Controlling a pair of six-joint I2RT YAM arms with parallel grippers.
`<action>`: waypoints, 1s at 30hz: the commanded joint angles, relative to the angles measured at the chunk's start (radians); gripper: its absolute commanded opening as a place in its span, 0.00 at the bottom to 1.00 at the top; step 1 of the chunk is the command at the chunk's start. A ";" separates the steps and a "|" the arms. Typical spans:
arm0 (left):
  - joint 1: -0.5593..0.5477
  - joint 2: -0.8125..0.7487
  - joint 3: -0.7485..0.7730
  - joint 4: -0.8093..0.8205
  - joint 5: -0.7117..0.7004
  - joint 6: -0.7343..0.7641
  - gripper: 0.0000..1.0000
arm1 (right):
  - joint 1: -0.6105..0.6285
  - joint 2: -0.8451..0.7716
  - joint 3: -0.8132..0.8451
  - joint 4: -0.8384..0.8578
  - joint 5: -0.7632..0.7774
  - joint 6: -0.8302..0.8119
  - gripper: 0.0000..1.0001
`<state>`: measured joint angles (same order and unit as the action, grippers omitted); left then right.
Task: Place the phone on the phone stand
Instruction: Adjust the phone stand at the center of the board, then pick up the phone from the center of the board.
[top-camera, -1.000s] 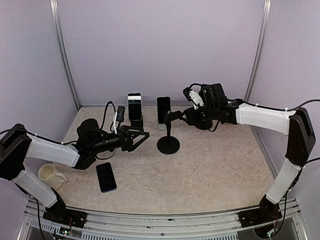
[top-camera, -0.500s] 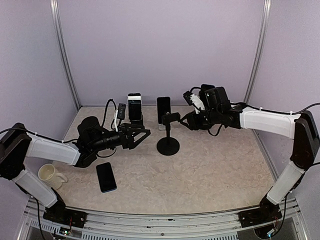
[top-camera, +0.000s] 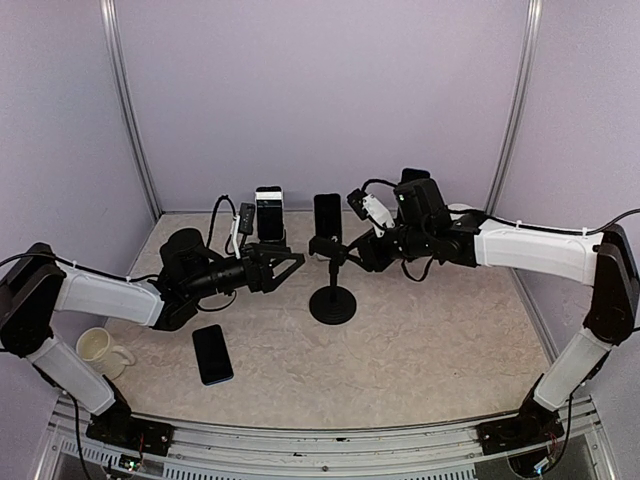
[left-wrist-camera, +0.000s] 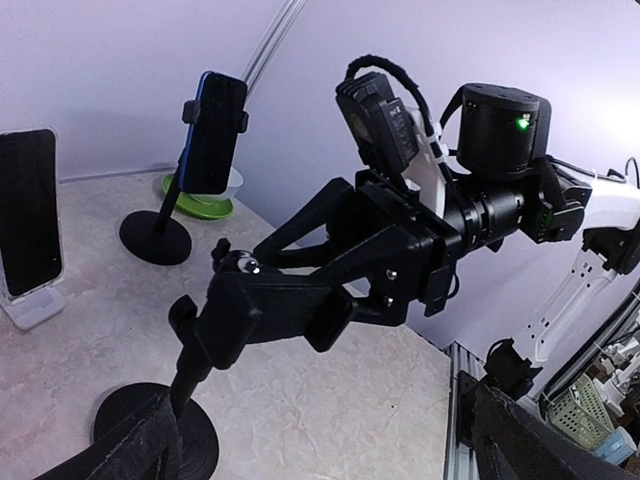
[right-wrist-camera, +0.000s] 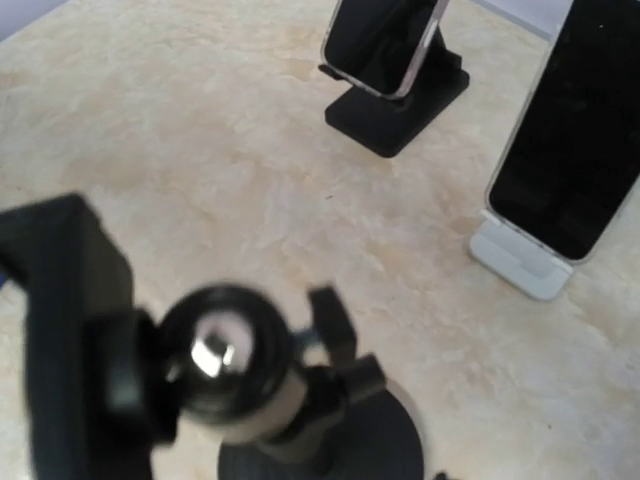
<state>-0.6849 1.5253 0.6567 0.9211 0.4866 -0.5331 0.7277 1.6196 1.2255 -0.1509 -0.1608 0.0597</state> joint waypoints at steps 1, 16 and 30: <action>-0.002 -0.017 0.002 -0.052 -0.067 0.016 0.99 | 0.012 -0.038 0.008 -0.032 0.082 -0.001 0.49; -0.008 -0.182 0.014 -0.599 -0.508 -0.026 0.99 | -0.015 -0.097 -0.003 -0.112 0.264 -0.029 1.00; -0.046 -0.250 0.026 -1.002 -0.732 -0.184 0.99 | -0.053 -0.191 -0.082 -0.063 0.295 -0.025 1.00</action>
<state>-0.7216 1.2839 0.6636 0.0551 -0.1669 -0.6518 0.6903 1.4700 1.1667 -0.2401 0.1188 0.0380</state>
